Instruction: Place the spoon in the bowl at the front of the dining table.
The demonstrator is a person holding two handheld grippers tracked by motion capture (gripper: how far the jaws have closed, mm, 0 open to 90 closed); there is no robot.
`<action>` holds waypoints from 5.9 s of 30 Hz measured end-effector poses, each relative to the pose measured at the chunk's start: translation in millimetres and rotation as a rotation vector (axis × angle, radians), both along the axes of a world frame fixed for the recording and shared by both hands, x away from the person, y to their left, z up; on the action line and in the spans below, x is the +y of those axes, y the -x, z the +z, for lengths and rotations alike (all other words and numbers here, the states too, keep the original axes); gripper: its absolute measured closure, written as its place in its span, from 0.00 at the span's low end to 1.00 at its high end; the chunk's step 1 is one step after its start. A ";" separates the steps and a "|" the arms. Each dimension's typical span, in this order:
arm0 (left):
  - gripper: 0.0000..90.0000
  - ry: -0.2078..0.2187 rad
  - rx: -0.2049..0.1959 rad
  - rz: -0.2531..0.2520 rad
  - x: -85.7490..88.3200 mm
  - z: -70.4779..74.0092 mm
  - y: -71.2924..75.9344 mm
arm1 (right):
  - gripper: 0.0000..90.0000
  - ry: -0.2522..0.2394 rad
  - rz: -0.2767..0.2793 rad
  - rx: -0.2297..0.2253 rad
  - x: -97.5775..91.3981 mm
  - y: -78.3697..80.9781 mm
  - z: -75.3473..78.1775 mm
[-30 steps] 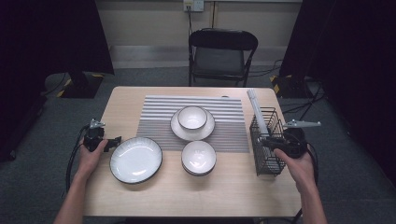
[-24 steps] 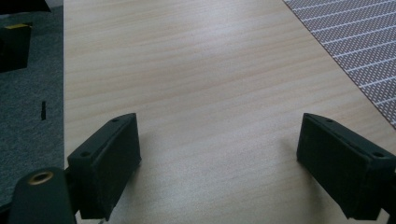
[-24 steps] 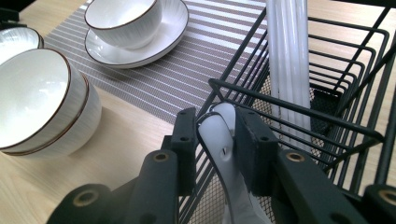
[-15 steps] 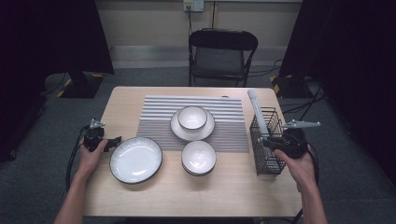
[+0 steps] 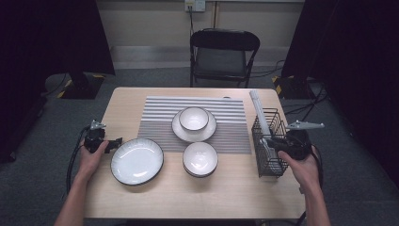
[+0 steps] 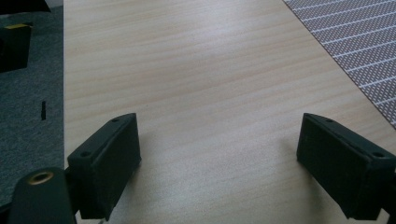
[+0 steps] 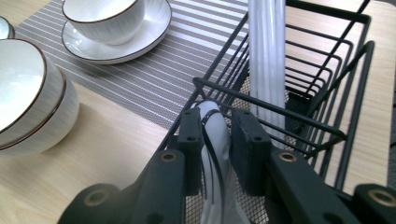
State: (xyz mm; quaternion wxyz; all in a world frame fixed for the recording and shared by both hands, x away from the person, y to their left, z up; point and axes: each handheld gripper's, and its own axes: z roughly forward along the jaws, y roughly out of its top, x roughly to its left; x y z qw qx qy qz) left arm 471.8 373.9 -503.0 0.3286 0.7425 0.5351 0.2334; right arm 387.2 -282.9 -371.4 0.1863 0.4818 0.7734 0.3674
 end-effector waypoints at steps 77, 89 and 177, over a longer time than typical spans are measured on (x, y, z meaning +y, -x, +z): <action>0.14 0.002 0.000 0.000 -0.1 0.0 0.0 | 0.96 -0.083 -0.079 -0.279 -0.7 -5.5 49.2; 0.14 0.000 0.000 0.000 0.0 0.0 0.0 | 0.96 -0.066 -0.048 -0.306 9.0 -3.0 67.1; 0.14 0.002 0.001 -0.001 0.1 0.0 0.0 | 0.96 -0.200 0.120 -0.356 109.9 -45.4 88.6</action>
